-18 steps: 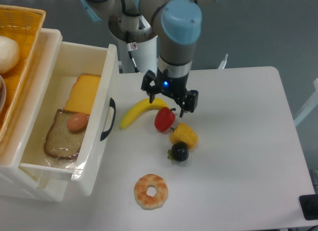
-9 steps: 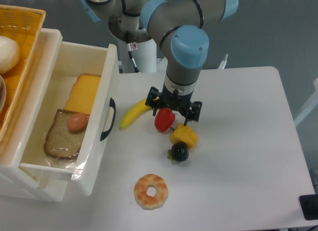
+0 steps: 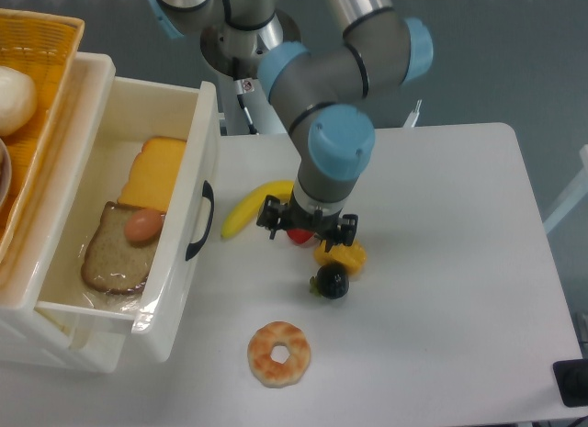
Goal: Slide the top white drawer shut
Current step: 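Move the gripper away from the drawer and lower it over the fruit, then swing the gripper toward the open white drawer's front face, then push the drawer front with the gripper, sliding the drawer into the cabinet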
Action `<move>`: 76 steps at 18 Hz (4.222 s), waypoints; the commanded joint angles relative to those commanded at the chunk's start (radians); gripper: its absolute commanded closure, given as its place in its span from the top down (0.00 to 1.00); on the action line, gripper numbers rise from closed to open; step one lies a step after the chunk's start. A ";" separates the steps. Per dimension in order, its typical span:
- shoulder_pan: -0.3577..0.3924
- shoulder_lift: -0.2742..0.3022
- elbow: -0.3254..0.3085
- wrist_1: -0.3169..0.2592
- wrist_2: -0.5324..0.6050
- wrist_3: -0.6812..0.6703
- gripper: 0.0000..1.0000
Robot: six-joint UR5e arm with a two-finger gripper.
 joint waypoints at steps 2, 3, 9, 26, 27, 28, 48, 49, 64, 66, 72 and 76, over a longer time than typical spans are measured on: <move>0.000 -0.002 0.000 -0.003 -0.045 -0.003 1.00; -0.003 -0.002 -0.002 -0.012 -0.051 -0.003 1.00; -0.032 -0.014 -0.003 -0.035 -0.051 -0.008 1.00; -0.044 -0.002 0.000 -0.061 -0.098 -0.009 1.00; -0.044 0.000 0.000 -0.061 -0.098 -0.009 1.00; -0.046 0.000 0.000 -0.063 -0.098 -0.009 1.00; -0.083 0.057 0.012 -0.126 -0.114 -0.003 1.00; -0.089 0.057 0.012 -0.127 -0.118 -0.003 1.00; -0.159 0.075 0.014 -0.123 -0.129 0.003 1.00; -0.167 0.077 0.023 -0.124 -0.132 0.005 1.00; -0.206 0.077 0.037 -0.118 -0.140 0.006 1.00; -0.210 0.077 0.038 -0.121 -0.149 0.006 1.00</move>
